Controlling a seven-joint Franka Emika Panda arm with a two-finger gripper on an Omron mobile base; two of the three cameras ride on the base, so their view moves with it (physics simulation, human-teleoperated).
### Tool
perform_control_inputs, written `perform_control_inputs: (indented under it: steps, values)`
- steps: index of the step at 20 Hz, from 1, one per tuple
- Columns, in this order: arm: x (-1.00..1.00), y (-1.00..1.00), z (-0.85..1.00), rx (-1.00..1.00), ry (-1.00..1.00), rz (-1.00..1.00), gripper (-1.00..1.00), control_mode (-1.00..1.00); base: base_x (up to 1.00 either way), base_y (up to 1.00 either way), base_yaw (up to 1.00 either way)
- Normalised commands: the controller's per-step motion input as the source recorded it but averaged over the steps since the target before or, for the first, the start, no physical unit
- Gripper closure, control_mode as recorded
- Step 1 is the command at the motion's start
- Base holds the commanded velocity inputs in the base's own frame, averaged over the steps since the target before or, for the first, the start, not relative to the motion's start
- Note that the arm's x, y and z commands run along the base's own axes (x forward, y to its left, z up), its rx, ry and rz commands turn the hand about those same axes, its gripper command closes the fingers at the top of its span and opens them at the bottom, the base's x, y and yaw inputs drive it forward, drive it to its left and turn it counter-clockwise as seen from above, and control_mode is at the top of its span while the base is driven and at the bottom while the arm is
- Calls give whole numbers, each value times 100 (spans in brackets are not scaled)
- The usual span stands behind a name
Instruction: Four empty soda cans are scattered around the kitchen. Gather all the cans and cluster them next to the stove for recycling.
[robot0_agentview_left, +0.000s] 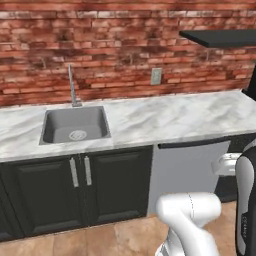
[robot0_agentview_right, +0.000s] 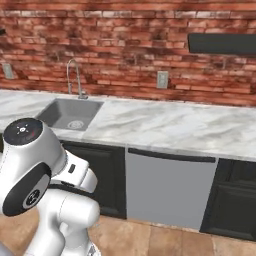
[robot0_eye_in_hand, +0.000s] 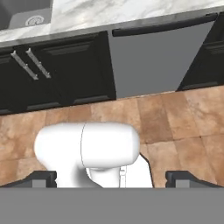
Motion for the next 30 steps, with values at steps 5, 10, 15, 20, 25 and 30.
perform_control_inputs:
  steps: [5,10,15,20,25,30]
  values:
    - [0,0,0,0,0,0,-100,100,29,-100,-13]
    - [0,0,0,0,0,0,-100,100,42,-100,-13]
    - [0,0,0,0,0,0,-100,100,59,-99,-16]
    - [0,0,0,0,0,0,-100,100,56,-92,-17]
    - [0,0,0,0,0,0,-100,100,44,-100,-13]
    - [0,0,0,0,0,0,-100,100,64,-79,-11]
